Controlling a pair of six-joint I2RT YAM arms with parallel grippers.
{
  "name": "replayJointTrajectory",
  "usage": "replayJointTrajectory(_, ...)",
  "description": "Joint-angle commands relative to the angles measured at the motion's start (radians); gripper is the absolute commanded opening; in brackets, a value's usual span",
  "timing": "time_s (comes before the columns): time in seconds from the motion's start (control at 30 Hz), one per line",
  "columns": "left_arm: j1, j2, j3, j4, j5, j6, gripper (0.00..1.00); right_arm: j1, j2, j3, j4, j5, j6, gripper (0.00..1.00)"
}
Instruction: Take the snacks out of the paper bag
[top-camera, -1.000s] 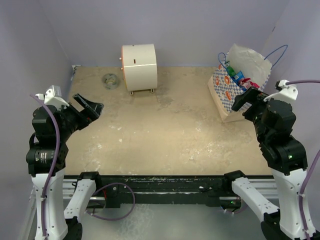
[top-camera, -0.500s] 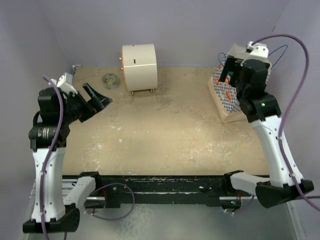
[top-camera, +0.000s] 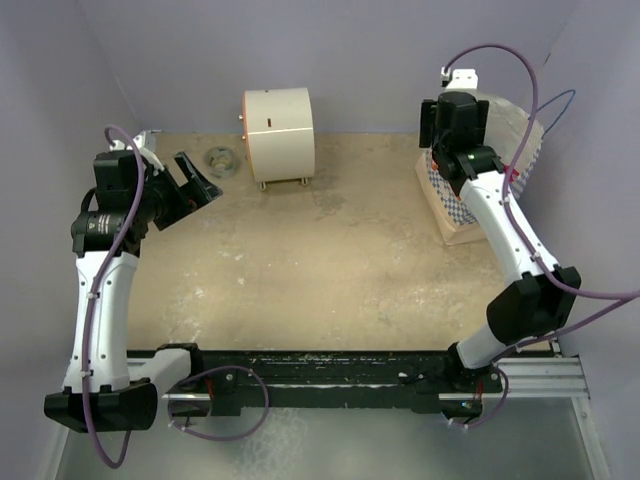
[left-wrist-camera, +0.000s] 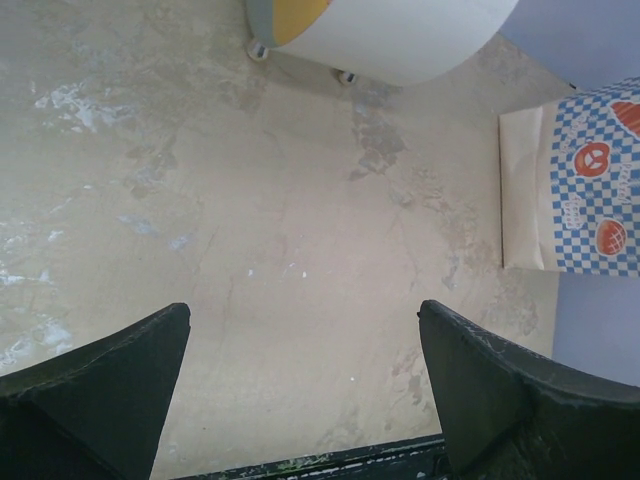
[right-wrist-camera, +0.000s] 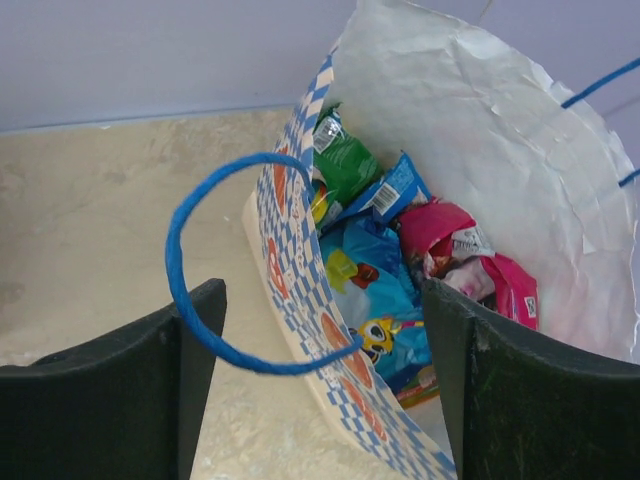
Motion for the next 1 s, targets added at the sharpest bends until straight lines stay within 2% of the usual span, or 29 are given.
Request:
replayJointTrajectory(0.0,0.002,0.030,0.053,0.002,-0.063,0.035,0.99,-0.006,0.012,0.078,0.097,0.049,-0.074,0.73)
replayJointTrajectory(0.07,0.001,0.042,0.067,-0.003,-0.076,0.047,0.99,-0.006,0.020,0.081,0.108,0.045,-0.115,0.59)
replayJointTrajectory(0.2,0.002,0.062,0.081,-0.005,-0.098,0.050,0.99,-0.005,0.033,0.091,0.130,0.066,-0.127,0.17)
replayJointTrajectory(0.27,0.003,0.066,0.077,0.003,-0.100,0.048,0.99,-0.005,0.034,0.105,0.104,0.055,-0.108,0.03)
replayJointTrajectory(0.3,0.002,0.071,0.073,0.006,-0.102,0.047,0.99,-0.004,0.029,0.109,0.084,0.039,-0.101,0.00)
replayJointTrajectory(0.4,0.003,0.087,0.073,0.014,-0.096,0.040,0.99,-0.004,0.004,0.120,0.042,-0.010,-0.073,0.00)
replayJointTrajectory(0.7,0.002,0.090,0.008,0.089,-0.035,-0.010,0.99,-0.003,-0.120,0.056,-0.039,-0.309,-0.006,0.00)
replayJointTrajectory(0.97,0.002,-0.003,-0.060,0.121,0.070,-0.043,0.99,0.011,-0.230,-0.031,-0.127,-0.477,0.105,0.00)
